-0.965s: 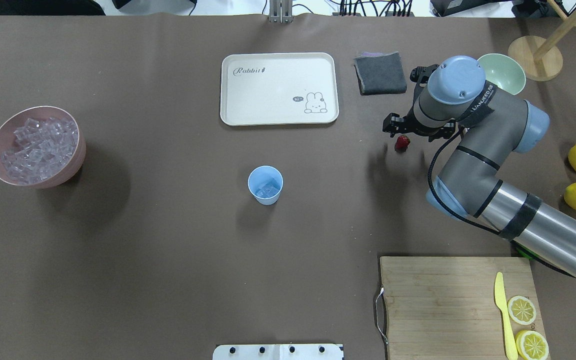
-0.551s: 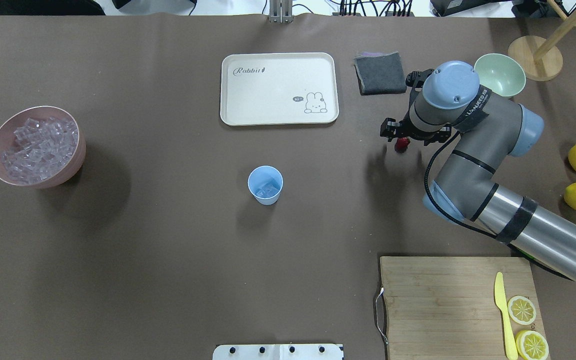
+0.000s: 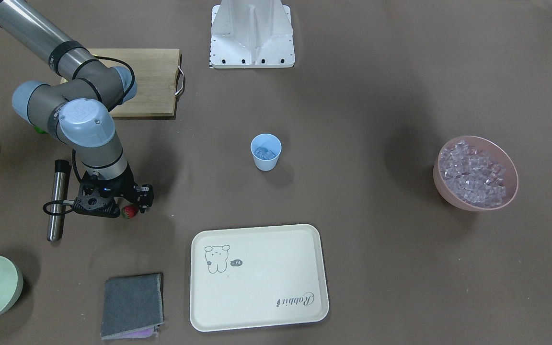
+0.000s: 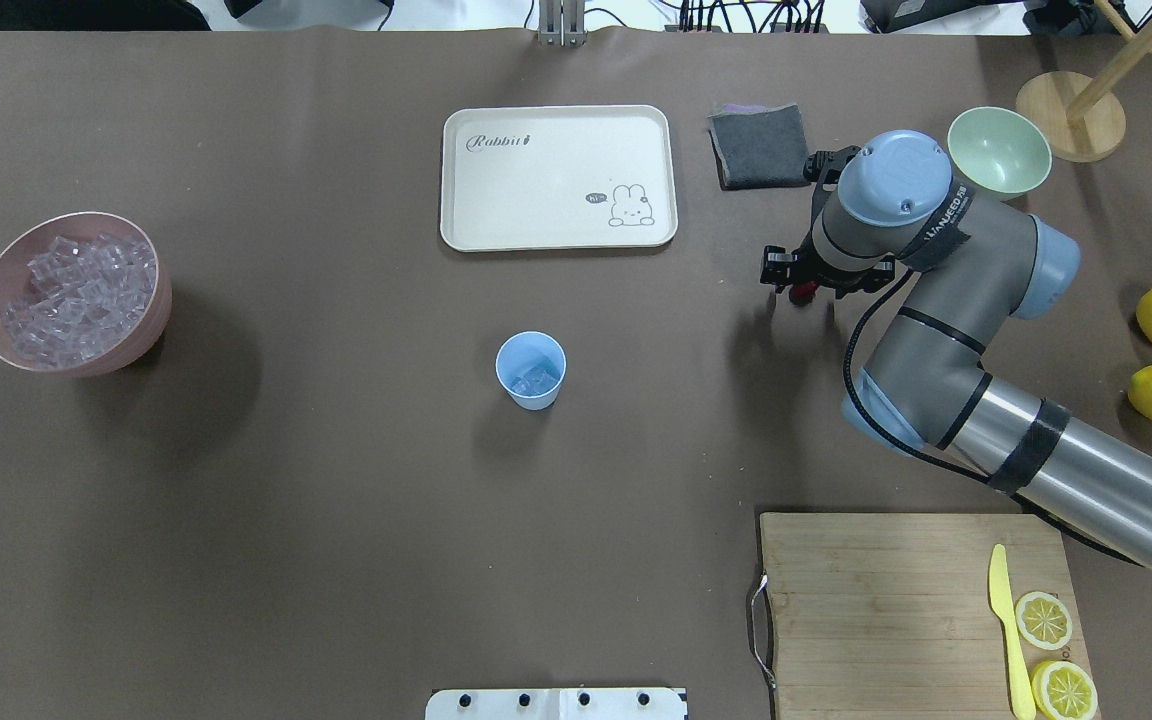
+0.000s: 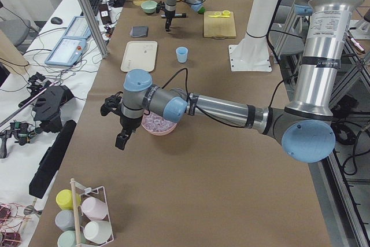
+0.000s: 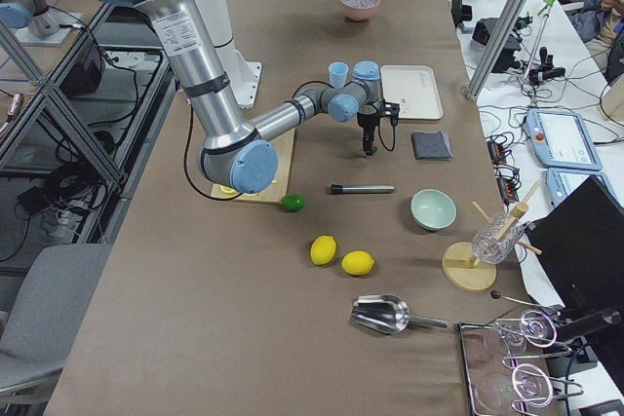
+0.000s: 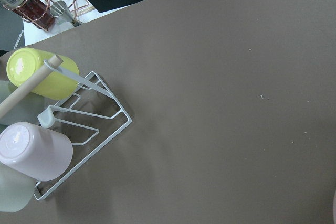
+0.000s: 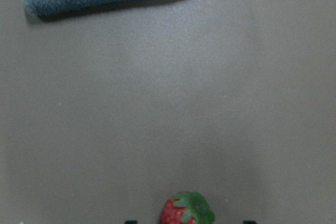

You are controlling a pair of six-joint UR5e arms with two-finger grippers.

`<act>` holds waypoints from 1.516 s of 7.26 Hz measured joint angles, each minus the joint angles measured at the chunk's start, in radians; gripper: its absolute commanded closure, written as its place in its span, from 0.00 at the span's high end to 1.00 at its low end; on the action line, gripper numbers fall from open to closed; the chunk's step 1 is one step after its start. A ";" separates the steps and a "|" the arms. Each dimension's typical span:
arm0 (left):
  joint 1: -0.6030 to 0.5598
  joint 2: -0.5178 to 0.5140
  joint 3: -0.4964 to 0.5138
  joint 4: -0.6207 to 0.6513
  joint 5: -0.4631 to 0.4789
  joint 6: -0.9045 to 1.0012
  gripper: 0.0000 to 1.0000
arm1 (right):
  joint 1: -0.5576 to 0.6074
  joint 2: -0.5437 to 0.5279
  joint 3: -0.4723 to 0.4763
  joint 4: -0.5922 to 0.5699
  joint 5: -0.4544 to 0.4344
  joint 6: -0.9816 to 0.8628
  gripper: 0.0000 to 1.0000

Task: Mash ice and strawberries in cup
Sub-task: 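Lower the right gripper and close it on the strawberry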

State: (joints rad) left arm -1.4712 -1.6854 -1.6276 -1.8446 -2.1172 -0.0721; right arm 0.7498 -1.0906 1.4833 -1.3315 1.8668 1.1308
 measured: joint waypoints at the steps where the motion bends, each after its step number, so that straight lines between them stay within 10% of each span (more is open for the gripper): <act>1: 0.001 0.011 0.000 -0.016 -0.004 0.000 0.98 | 0.004 0.000 0.000 0.000 0.000 -0.001 0.74; 6: 0.002 0.018 0.000 -0.028 -0.004 0.000 0.98 | 0.004 0.001 -0.001 0.000 -0.003 0.000 0.50; 7: 0.002 0.017 0.000 -0.028 -0.002 -0.001 0.98 | 0.003 0.001 -0.001 0.000 -0.003 0.000 0.14; 8: 0.002 0.017 0.000 -0.028 -0.001 -0.001 0.98 | 0.001 0.001 -0.001 0.000 -0.003 -0.001 0.00; 11: 0.002 0.015 0.000 -0.028 0.000 -0.003 0.98 | 0.006 0.004 0.002 0.000 -0.003 0.000 0.00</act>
State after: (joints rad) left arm -1.4694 -1.6704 -1.6276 -1.8730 -2.1173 -0.0747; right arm 0.7555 -1.0865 1.4855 -1.3315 1.8634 1.1310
